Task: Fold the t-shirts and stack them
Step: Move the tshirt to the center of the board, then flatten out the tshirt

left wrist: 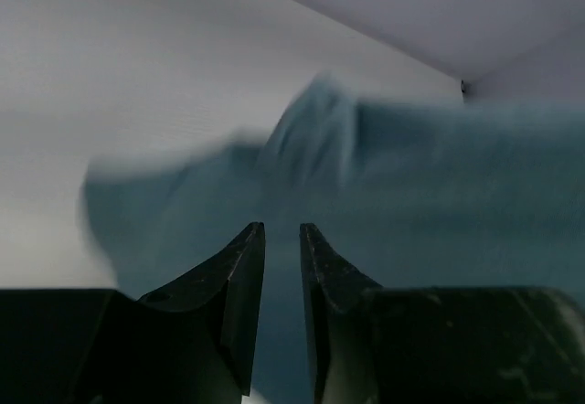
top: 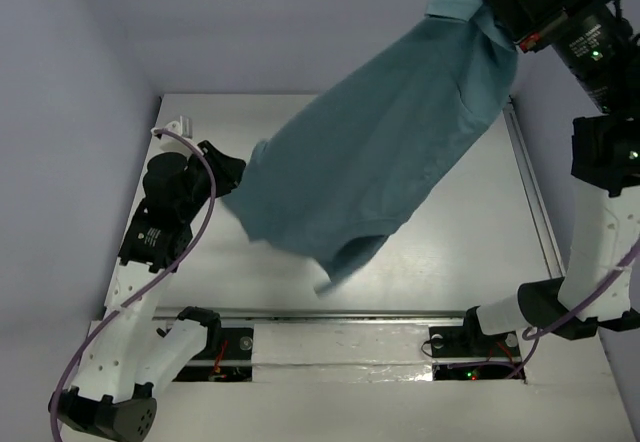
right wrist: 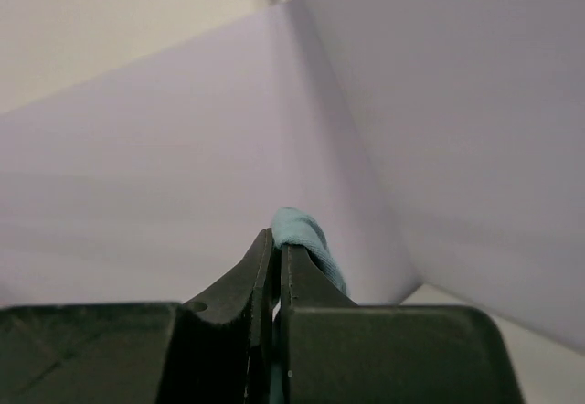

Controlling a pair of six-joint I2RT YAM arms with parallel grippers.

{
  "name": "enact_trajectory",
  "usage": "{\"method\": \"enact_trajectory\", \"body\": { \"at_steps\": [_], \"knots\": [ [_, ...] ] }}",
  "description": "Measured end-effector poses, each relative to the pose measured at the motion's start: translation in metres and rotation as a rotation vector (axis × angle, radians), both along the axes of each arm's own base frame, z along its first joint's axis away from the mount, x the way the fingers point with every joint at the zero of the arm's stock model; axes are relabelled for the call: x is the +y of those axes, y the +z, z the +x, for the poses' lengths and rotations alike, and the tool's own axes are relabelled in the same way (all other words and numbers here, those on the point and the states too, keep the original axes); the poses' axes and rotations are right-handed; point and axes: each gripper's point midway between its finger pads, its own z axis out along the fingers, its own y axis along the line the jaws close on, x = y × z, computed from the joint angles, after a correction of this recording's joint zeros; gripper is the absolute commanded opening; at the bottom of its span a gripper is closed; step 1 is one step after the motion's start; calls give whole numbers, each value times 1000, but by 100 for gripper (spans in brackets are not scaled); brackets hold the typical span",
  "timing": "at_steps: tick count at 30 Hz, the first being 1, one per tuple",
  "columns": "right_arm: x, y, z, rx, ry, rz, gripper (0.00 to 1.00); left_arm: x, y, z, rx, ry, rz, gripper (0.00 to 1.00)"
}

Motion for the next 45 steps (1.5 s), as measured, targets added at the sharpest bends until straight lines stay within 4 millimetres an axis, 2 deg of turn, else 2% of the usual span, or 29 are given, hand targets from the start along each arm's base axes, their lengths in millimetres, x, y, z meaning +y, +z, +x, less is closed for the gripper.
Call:
{"method": "enact_trajectory", "body": {
  "at_steps": [1,3,6,9,11,14,16,17,18,19,20,21,22,24,25,27,28,29,32,34,37,39,41,42,45],
  "knots": [
    [4,-8,8,21,18,-9,0,1,2,0,-4,3,0,20],
    [9,-33,38,88,41,-33,0,3,10,0,-20,14,-1,21],
    [16,-93,101,236,59,-63,0,4,14,-1,-28,18,-2,22],
    [22,-183,182,457,59,-84,0,4,9,-2,-12,19,5,22],
    [24,-258,232,626,49,-98,0,3,3,-1,1,13,12,19],
    [22,-355,283,829,16,-112,0,-4,-24,2,66,-25,28,17],
    [17,-407,309,934,-16,-117,0,-13,-50,0,127,-67,39,15],
    [14,-426,321,983,-31,-118,0,-20,-66,-1,169,-93,49,15],
    [10,-439,334,1006,-54,-114,9,-27,-83,-3,214,-120,61,15],
    [5,-448,346,1021,-83,-110,32,-35,-98,-7,253,-144,75,15],
    [-1,-457,356,1038,-116,-106,89,-45,-111,-13,290,-179,90,15],
    [-9,-463,365,1047,-158,-109,100,-57,-122,-20,318,-220,107,15],
    [-16,-466,368,1048,-190,-120,100,-71,-130,-30,338,-264,124,15],
    [-29,-465,368,1047,-255,-155,100,-103,-139,-50,351,-368,158,14],
    [-36,-460,365,1041,-289,-172,83,-115,-140,-56,345,-397,171,12],
    [-50,-450,347,1021,-357,-208,31,-149,-152,-83,356,-504,220,4],
    [-59,-447,325,1024,-393,-230,5,-164,-158,-94,360,-548,242,3],
    [-66,-443,301,1040,-420,-239,0,-180,-162,-106,358,-599,273,2],
    [-88,-416,231,999,-486,-235,0,-234,-169,-145,324,-760,364,0],
    [-105,-395,194,950,-538,-219,0,-272,-172,-172,291,-878,403,0],
    [-133,-376,152,889,-644,-215,0,-318,-179,-211,260,-1042,434,18],
    [-140,-370,140,870,-675,-228,2,-336,-186,-230,252,-1123,447,30],
    [-144,-370,137,867,-688,-241,7,-349,-193,-248,251,-1190,467,31],
    [-145,-373,136,875,-691,-246,8,-354,-197,-255,252,-1213,479,27],
    [-146,-386,135,915,-685,-259,15,-368,-208,-271,251,-1264,508,27]
  ]
}}
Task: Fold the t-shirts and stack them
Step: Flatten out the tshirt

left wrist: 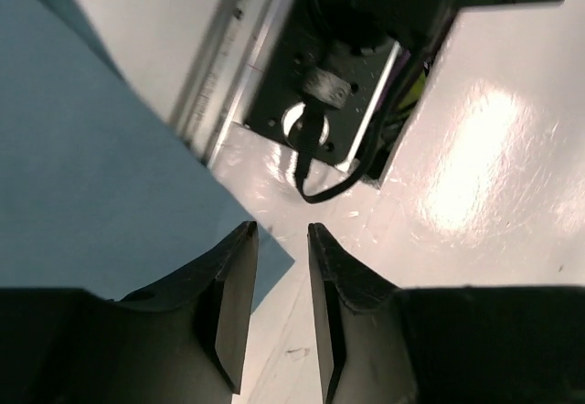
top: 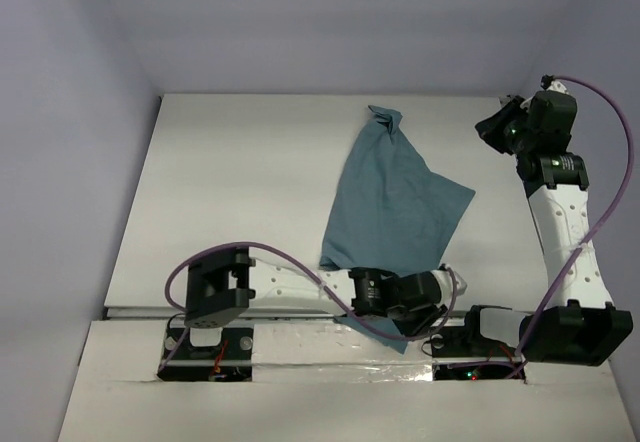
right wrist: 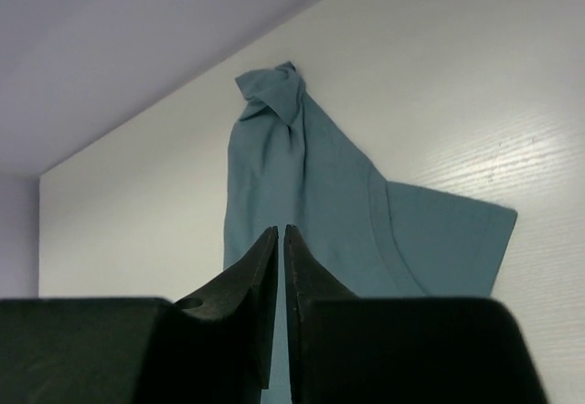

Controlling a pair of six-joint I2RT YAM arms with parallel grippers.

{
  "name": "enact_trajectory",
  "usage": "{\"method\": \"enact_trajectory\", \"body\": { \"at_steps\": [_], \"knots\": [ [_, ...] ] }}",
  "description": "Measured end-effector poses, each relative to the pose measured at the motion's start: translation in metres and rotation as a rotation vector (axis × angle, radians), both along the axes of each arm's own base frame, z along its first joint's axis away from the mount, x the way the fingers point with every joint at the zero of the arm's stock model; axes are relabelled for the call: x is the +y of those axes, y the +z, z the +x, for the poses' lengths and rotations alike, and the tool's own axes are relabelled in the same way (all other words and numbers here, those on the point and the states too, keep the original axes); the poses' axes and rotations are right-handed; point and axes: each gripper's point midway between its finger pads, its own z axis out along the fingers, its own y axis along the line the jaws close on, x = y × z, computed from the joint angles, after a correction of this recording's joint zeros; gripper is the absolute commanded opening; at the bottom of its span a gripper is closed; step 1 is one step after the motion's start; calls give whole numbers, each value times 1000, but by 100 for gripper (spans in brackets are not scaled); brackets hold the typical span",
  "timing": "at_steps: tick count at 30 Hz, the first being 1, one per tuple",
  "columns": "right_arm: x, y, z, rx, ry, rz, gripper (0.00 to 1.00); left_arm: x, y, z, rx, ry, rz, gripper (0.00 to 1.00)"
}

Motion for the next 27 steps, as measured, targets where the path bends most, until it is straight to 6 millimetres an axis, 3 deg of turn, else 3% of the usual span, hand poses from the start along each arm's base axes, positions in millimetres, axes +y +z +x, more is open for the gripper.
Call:
{"method": "enact_trajectory", "body": {
  "at_steps": [6,12,25,27],
  "knots": [
    [6,-6,-7,28,36,20,23,1,-36,-28,28,-77,77,30],
    [17,-2,-18,15,90,40,23,8,-75,-31,14,-76,171,30],
    [33,-5,-31,16,172,74,21,9,-78,-3,-103,51,187,33],
    [34,-5,-31,16,179,77,20,11,-78,0,-128,64,196,39]
  ]
}}
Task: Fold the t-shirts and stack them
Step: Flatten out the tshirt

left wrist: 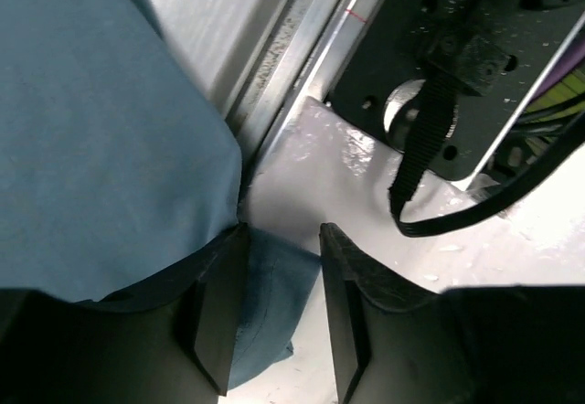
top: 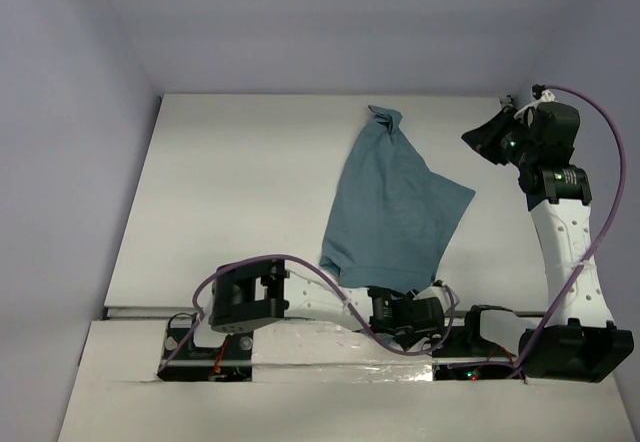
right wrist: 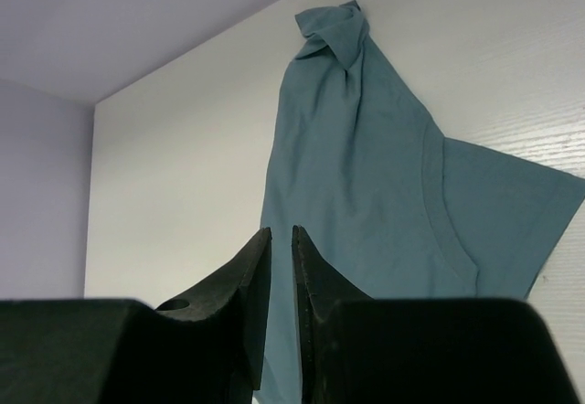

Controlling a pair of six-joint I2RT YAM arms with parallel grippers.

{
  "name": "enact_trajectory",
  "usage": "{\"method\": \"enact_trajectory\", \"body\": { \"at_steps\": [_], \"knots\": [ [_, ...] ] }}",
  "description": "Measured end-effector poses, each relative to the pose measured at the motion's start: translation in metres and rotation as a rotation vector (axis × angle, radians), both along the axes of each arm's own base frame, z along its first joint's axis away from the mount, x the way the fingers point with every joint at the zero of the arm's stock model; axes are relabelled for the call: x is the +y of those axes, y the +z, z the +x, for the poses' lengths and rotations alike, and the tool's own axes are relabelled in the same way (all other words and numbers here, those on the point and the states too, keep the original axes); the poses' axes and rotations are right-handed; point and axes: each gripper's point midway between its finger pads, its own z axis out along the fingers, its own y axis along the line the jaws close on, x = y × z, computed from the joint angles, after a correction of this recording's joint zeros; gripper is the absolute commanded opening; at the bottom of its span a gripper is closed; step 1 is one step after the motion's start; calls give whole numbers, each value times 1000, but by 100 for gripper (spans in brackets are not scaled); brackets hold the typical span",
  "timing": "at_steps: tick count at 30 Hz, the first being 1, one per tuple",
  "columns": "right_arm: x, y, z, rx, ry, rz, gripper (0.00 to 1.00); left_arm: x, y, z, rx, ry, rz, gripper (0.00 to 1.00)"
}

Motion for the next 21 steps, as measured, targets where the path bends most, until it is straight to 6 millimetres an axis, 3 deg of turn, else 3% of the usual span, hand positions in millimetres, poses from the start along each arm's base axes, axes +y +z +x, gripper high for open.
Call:
{"method": "enact_trajectory", "body": {
  "at_steps": [3,5,7,8,14,17,19,21],
  "knots": [
    [2,0,-1,0,8,3,20,3,-1,3,-32,14,10,45],
    [2,0,-1,1,13,6,19,8,-3,4,-57,19,29,43],
    [3,-2,-1,5,17,10,19,9,-3,4,-80,20,37,6],
    [4,-4,-1,9,19,12,19,10,-3,4,-82,23,34,0],
    [5,-26,-3,52,25,20,19,28,4,9,-136,36,75,0],
    [5,-45,-5,94,24,24,19,44,29,19,-152,65,69,0],
    [4,-63,-7,132,18,25,20,50,67,36,-154,116,2,0],
    [1,-84,-10,181,-2,20,28,56,114,65,-158,197,-106,0]
  ]
}}
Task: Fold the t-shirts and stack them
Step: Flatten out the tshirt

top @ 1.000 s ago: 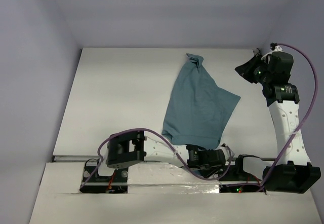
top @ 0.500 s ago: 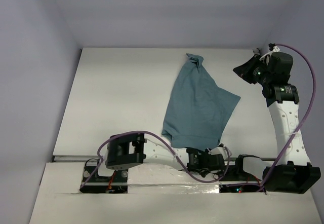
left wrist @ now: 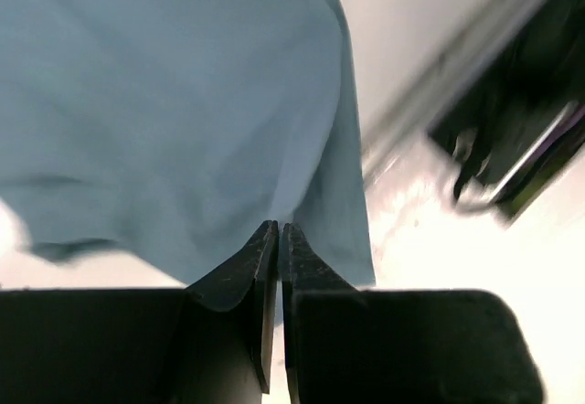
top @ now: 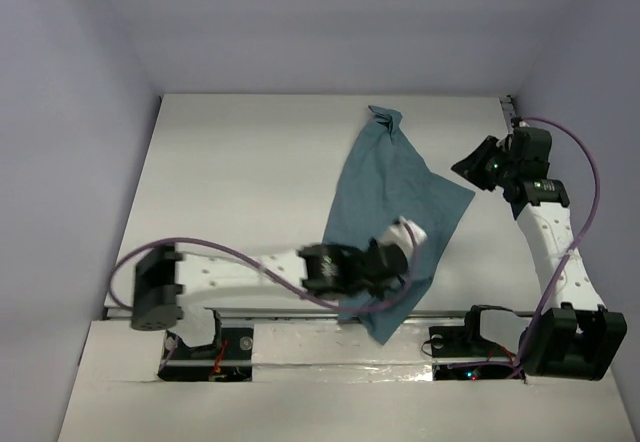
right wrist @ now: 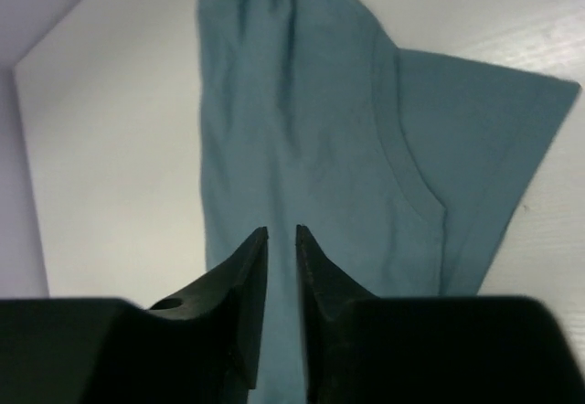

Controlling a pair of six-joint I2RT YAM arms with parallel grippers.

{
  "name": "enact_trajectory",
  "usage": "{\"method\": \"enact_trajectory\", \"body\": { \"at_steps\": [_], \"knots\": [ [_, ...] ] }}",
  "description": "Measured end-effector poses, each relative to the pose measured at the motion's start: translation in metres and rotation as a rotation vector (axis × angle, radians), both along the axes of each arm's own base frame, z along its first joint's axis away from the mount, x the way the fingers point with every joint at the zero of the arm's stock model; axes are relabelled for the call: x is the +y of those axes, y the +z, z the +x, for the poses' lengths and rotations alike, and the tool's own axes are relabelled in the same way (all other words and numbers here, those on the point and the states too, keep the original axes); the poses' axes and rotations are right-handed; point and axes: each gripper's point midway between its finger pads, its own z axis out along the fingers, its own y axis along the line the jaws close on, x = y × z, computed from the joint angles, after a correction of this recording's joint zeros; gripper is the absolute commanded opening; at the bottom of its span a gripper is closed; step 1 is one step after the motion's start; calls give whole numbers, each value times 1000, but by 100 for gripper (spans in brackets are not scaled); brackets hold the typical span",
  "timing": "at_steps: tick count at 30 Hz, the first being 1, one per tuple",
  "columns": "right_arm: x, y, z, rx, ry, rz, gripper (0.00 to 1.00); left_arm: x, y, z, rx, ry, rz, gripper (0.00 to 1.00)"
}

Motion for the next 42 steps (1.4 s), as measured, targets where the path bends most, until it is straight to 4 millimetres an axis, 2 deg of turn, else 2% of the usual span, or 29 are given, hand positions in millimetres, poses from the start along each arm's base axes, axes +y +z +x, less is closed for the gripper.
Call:
{"method": "enact_trajectory", "body": {
  "at_steps": [1,2,4,5,6,9,12,16,19,21,24,26,27,28,29,30,31,33,34,36,39,40,42],
  "knots": [
    [-3,-12,-1,26,-17,-8,32,5,23,17,-5,42,-63,0],
    [-7,-24,-2,55,-36,-18,42,15,48,39,-13,95,-131,0],
    [-13,-47,-4,114,-68,-36,55,42,89,84,-50,211,-242,0],
    [-17,-59,-3,145,-86,-45,60,52,97,97,-68,244,-263,0],
    [-20,-71,-2,176,-100,-53,60,76,111,125,-101,329,-293,0],
    [-28,-106,-1,274,-144,-75,61,125,121,179,-175,483,-286,0],
    [-36,-136,0,362,-186,-93,61,173,112,235,-206,624,-237,0],
    [-45,-159,1,431,-236,-117,61,266,105,325,-222,908,-199,0],
    [-51,-171,1,460,-263,-141,62,315,124,384,-253,1054,-248,0],
    [-54,-177,-1,476,-273,-152,61,332,147,422,-290,1107,-303,0],
    [-54,-183,-5,493,-278,-154,60,329,181,485,-351,1110,-393,0],
    [-54,-188,-7,507,-277,-154,60,318,183,514,-356,1099,-435,29],
    [-54,-192,-9,518,-274,-155,60,314,176,522,-342,1093,-439,55],
    [-53,-195,-10,528,-267,-152,60,311,164,524,-318,1088,-429,68],
    [-50,-200,-12,542,-255,-146,61,308,146,522,-280,1089,-409,88],
    [-49,-204,-13,550,-245,-141,62,307,128,516,-241,1095,-377,89],
    [-46,-210,-15,564,-229,-139,62,306,114,508,-230,1096,-376,99],
    [-40,-214,-16,570,-204,-133,65,312,72,465,-142,1104,-291,99],
    [-36,-213,-13,557,-189,-130,65,316,59,443,-110,1108,-261,99],
    [-27,-214,-10,545,-158,-134,65,323,45,400,-65,1116,-235,92],
    [-17,-213,0,527,-127,-142,65,322,43,331,-55,1099,-284,88],
    [-15,-213,4,522,-121,-145,63,318,42,310,-54,1084,-310,80],
    [-14,-213,9,519,-114,-153,44,305,25,265,-11,1040,-343,77]
  ]
}}
